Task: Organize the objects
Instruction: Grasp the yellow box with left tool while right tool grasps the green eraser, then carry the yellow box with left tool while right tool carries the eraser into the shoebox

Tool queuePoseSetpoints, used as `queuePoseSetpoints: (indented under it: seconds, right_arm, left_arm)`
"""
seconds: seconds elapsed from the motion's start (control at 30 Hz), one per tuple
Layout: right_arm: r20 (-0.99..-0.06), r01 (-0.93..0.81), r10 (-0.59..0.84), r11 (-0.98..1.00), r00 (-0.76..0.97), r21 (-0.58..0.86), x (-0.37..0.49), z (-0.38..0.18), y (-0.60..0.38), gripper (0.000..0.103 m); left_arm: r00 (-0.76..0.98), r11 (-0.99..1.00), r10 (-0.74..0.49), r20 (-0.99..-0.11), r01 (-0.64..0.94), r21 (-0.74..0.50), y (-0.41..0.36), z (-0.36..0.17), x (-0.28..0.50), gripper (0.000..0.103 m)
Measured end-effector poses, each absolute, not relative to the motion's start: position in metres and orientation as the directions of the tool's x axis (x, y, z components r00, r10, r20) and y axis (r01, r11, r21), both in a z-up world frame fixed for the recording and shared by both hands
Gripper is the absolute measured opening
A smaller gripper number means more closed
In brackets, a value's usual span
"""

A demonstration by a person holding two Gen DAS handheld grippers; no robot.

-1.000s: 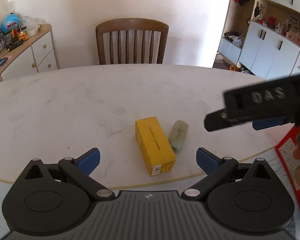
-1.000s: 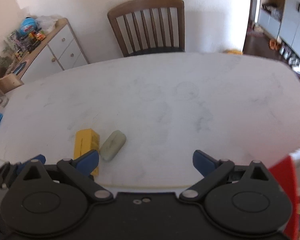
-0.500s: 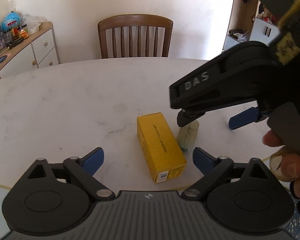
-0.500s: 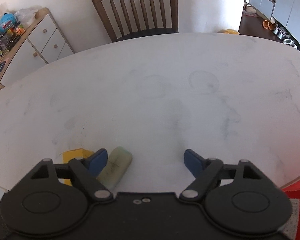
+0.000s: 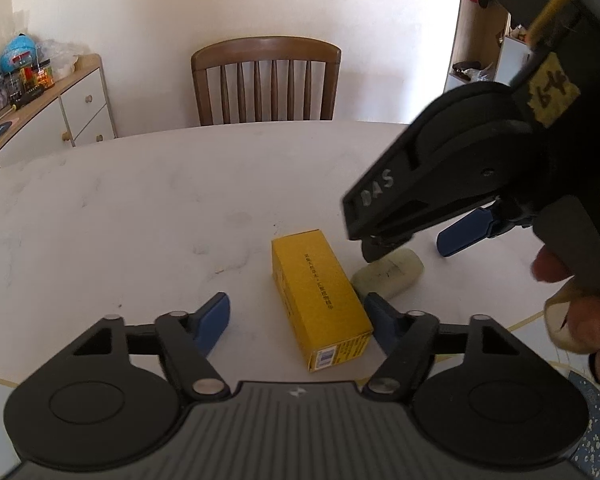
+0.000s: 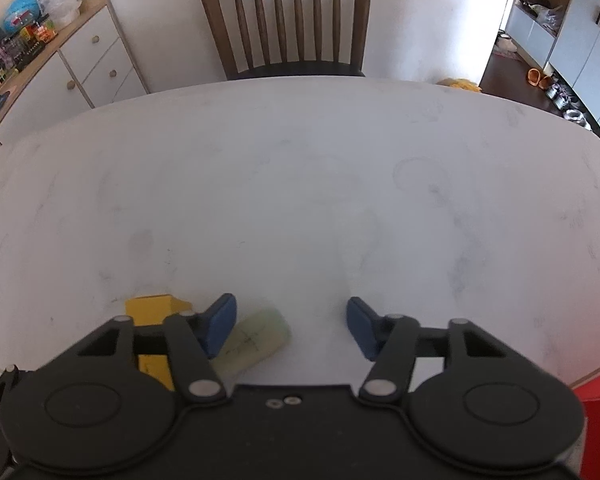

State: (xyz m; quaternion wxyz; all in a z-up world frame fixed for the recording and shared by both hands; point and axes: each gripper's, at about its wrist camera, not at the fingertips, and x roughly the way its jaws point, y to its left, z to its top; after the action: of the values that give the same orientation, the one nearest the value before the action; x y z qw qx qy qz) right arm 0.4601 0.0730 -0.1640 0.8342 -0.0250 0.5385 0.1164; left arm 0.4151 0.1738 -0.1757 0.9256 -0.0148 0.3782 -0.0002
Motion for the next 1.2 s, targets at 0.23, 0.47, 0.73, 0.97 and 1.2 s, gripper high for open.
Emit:
queuePoseSetpoints:
  seconds: [0.23, 0.47, 0.73, 0.97, 1.2]
  right_arm:
    - [-0.922, -0.236, 0.16, 0.969, 0.351, 0.078, 0.457, -0.162, 0.069, 0.041]
    - [-0.921, -0.299, 0.238, 0.943, 0.309, 0.143, 0.429, -0.162, 0.054, 0.037]
    - [-0.906, -0.377, 0.331, 0.9, 0.262, 0.22, 0.396, -0.161, 0.041, 0.025]
    - [-0.91, -0.458, 0.31, 0.874, 0.275, 0.159, 0.356, -0.159, 0.042, 0.019]
    - [-0.9, -0.43, 0.32, 0.886, 0.296, 0.173, 0.331, -0.146, 0.025, 0.019]
  left_arm:
    - [0.709, 1.0, -0.02, -0.705, 0.006, -0.023, 0.178, -0.176, 0.414, 0.051]
    - [0.716, 0.999, -0.025, -0.698, 0.043, 0.009, 0.185, -0.177, 0.407, 0.036]
    - [0.714, 0.998, -0.041, -0.699, 0.063, 0.005, 0.19, -0.177, 0.39, 0.029]
    - [0.706, 0.996, -0.058, -0.705, 0.087, 0.005, 0.187, -0.176, 0.364, 0.029]
    - [0.676, 0.996, -0.082, -0.732, 0.088, -0.03, 0.18, -0.164, 0.335, 0.029]
